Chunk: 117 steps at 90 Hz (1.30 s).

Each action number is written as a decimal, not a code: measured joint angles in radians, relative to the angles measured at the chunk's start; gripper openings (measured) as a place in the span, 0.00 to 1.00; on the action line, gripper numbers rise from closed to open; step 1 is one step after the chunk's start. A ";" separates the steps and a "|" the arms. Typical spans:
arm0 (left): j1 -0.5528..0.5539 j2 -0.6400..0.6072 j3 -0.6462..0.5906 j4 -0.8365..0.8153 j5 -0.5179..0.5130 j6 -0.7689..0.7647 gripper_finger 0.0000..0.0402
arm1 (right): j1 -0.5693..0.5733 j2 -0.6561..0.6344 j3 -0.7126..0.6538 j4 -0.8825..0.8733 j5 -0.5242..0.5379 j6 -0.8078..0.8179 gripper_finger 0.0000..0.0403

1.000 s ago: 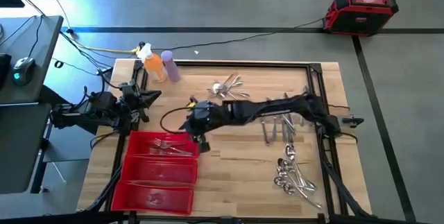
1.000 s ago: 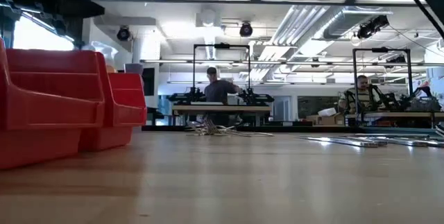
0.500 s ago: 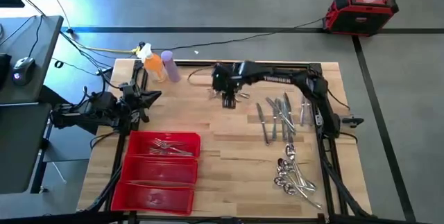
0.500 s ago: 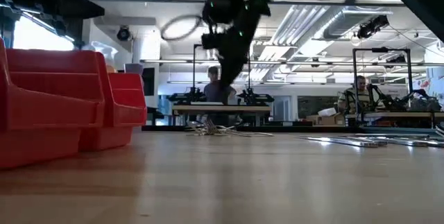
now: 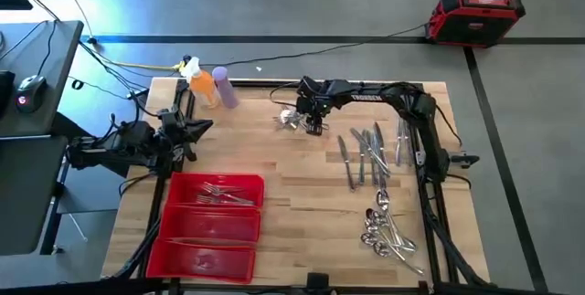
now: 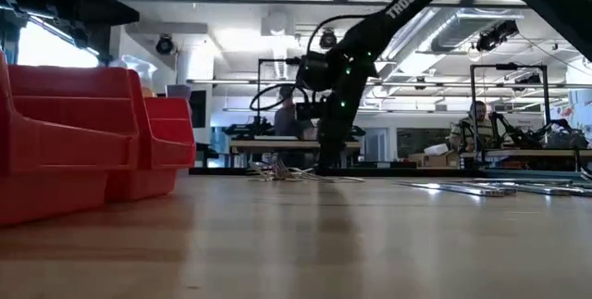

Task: Sort silverware
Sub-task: Put the silver fork in the top red bin

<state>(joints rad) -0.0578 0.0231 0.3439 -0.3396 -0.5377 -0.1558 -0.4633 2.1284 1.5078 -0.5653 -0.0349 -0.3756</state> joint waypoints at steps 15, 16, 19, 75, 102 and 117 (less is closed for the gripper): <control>0.000 0.000 0.000 0.000 -0.001 0.000 0.00 | 0.002 0.022 -0.019 0.026 -0.008 0.001 0.35; 0.000 0.000 0.000 0.000 -0.002 0.000 0.00 | 0.002 0.025 -0.018 0.026 -0.008 0.001 0.35; 0.000 0.000 0.000 0.000 -0.002 0.000 0.00 | 0.002 0.030 -0.017 0.025 -0.010 0.002 0.34; 0.000 0.000 0.000 0.000 -0.002 0.000 0.00 | 0.098 -0.043 0.162 -0.252 0.194 0.159 0.00; 0.000 0.000 0.000 -0.004 -0.015 0.000 0.00 | 0.334 -0.060 0.251 -0.077 -0.059 0.302 0.00; 0.000 0.000 0.000 -0.002 -0.022 -0.001 0.00 | 0.471 -0.058 0.252 0.256 -0.205 0.420 0.00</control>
<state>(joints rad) -0.0578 0.0232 0.3435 -0.3412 -0.5598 -0.1566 0.0075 2.0708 1.7593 -0.3096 -0.2398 0.0441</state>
